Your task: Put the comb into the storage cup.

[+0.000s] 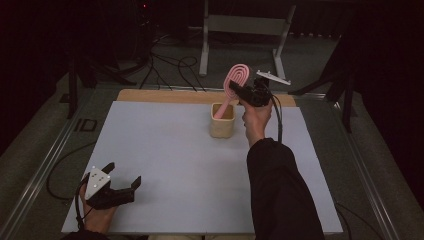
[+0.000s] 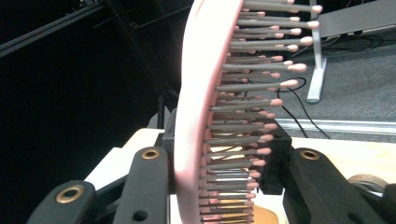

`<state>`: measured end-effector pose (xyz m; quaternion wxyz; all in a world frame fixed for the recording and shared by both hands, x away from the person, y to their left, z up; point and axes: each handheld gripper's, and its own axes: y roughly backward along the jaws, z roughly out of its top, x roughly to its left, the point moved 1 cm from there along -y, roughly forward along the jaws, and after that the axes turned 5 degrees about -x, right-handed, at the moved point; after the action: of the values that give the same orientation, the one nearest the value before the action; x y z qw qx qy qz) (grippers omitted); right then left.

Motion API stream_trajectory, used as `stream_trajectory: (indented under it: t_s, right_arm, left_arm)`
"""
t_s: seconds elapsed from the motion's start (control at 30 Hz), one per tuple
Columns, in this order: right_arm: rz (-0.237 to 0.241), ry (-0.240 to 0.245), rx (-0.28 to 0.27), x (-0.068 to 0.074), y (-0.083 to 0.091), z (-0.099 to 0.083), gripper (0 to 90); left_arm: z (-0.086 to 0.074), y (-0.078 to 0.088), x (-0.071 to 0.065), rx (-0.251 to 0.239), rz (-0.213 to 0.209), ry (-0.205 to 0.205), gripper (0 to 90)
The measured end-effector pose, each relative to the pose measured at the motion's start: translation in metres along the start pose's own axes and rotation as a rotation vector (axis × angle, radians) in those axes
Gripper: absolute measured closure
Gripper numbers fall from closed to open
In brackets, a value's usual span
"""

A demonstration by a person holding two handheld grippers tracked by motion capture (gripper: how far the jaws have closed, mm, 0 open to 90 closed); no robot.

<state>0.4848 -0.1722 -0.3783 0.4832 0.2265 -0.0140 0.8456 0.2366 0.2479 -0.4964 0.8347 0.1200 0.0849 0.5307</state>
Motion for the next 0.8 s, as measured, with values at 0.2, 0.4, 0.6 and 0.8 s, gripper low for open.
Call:
stream_trajectory:
  t_s: [0.2, 0.4, 0.6, 0.8]
  right_arm:
    - [-0.003, 0.0, 0.003, -0.0012, -0.0011, -0.0028, 63.7]
    - [-0.005, -0.001, 0.008, -0.0022, -0.0014, -0.0049, 63.7]
    - [-0.004, 0.001, 0.012, -0.0018, -0.0024, -0.0066, 63.7]
    - [-0.006, 0.008, 0.019, -0.0015, -0.0037, -0.0088, 63.6]
  left_arm:
    - [0.0, 0.0001, 0.0002, 0.0, 0.001, 0.0, 0.2]
    - [0.0, 0.0, -0.0001, 0.0, 0.001, 0.0, 0.2]
    - [0.0001, 0.0, 0.0, 0.0, 0.001, 0.0, 0.2]
    - [0.0001, 0.0001, 0.0001, 0.0, 0.001, -0.001, 0.2]
